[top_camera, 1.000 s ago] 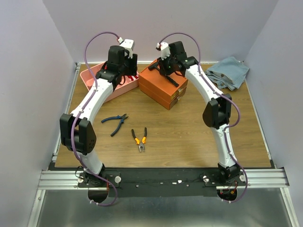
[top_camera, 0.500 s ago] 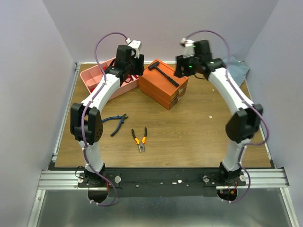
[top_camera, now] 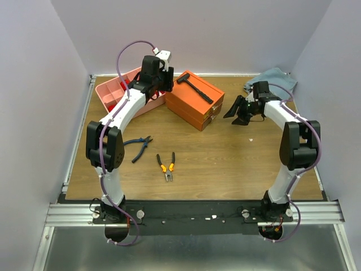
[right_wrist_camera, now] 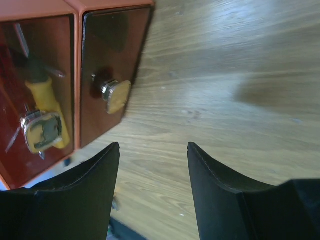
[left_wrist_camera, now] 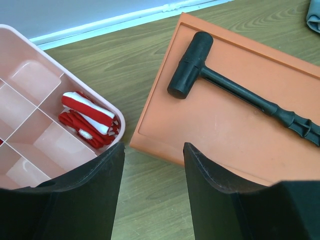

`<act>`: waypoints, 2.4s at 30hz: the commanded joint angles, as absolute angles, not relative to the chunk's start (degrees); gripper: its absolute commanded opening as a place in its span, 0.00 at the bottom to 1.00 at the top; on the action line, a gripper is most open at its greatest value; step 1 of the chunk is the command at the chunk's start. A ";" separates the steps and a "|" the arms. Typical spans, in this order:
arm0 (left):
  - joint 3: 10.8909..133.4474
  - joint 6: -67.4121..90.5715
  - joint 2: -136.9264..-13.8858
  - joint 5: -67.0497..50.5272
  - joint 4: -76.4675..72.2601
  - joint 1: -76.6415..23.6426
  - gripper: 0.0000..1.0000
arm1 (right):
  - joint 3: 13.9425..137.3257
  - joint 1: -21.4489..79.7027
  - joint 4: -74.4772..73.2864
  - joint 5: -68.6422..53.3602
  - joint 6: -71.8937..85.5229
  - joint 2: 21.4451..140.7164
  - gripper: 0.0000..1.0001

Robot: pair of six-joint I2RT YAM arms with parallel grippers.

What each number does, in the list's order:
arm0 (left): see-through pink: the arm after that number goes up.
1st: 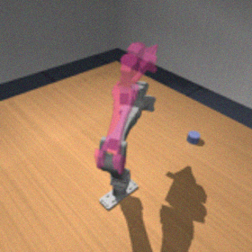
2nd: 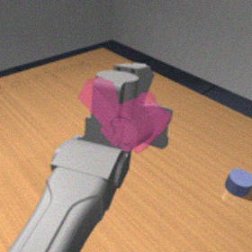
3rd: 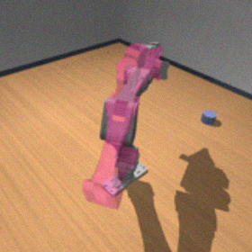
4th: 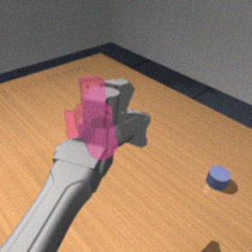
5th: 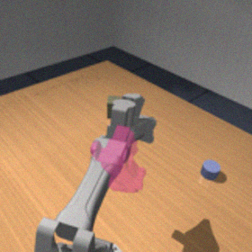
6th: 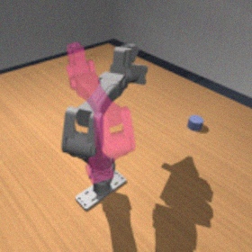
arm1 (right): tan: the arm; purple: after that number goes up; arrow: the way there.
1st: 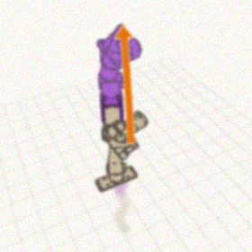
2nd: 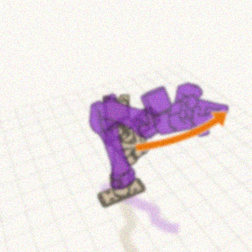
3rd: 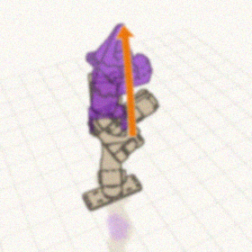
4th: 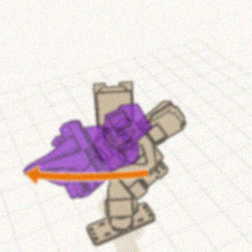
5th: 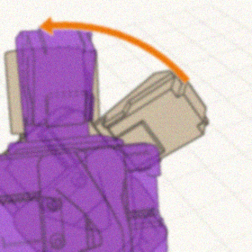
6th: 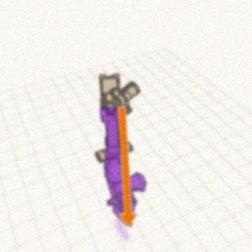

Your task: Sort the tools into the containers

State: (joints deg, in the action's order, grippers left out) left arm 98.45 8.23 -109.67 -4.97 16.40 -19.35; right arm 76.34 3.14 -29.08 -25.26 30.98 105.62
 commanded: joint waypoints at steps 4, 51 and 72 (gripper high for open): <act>97.83 8.88 -108.90 -3.52 15.03 -19.60 0.60 | 82.34 4.92 -23.47 -34.63 38.93 114.60 0.64; 97.56 11.69 -108.37 -5.01 13.89 -19.60 0.61 | 69.79 0.62 -40.69 -11.60 32.96 102.57 0.44; 85.36 3.00 -92.39 -3.07 25.66 -16.80 0.63 | 79.98 7.55 -36.75 -22.04 17.42 87.98 0.56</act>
State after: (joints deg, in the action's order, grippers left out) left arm 91.79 8.56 -99.13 -3.44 18.87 -19.07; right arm 79.83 2.52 -41.65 -14.81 24.69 89.69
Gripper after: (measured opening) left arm 0.635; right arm 0.555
